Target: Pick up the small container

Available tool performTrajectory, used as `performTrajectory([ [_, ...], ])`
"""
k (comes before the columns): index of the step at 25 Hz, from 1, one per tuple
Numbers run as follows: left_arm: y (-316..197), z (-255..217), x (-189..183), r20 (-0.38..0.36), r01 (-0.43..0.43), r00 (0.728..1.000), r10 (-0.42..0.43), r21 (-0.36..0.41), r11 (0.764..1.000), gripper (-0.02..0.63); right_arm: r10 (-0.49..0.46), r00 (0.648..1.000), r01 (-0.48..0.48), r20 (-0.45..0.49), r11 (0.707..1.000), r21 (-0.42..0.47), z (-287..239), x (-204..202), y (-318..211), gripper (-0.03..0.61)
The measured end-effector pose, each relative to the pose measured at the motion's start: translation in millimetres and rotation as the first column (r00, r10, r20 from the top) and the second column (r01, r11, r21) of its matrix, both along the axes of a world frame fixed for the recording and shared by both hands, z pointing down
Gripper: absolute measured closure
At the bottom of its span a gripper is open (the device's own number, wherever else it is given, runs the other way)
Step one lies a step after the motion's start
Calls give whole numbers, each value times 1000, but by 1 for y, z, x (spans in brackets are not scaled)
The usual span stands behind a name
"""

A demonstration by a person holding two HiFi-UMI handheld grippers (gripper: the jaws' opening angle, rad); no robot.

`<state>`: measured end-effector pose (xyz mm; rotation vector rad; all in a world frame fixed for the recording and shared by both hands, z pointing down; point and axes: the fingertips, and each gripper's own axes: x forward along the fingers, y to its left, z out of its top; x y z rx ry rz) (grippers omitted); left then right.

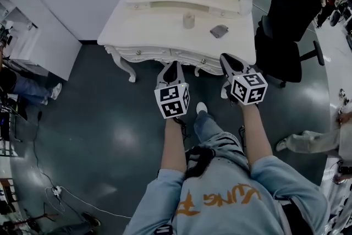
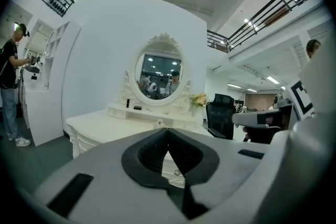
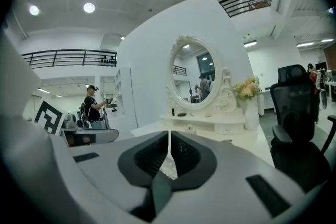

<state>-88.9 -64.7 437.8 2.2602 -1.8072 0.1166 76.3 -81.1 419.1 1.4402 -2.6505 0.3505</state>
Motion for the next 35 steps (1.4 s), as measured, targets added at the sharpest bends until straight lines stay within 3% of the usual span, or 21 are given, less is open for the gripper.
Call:
performTrajectory([
  [11, -128, 35, 23, -34, 14, 999, -18, -112, 994, 592, 1, 1000, 0, 5, 992, -125, 44, 22, -135, 545],
  [19, -217, 16, 34, 26, 40, 999, -38, -103, 994, 592, 24, 996, -15, 85, 995, -99, 25, 46, -244, 545],
  [28, -241, 36, 27, 30, 91, 996, -87, -152, 984, 592, -65, 995, 73, 75, 990, -121, 44, 20, -271, 545],
  [35, -253, 57, 28, 36, 92, 996, -87, -193, 977, 592, -139, 989, 137, -49, 989, -46, 48, 2, -274, 545],
])
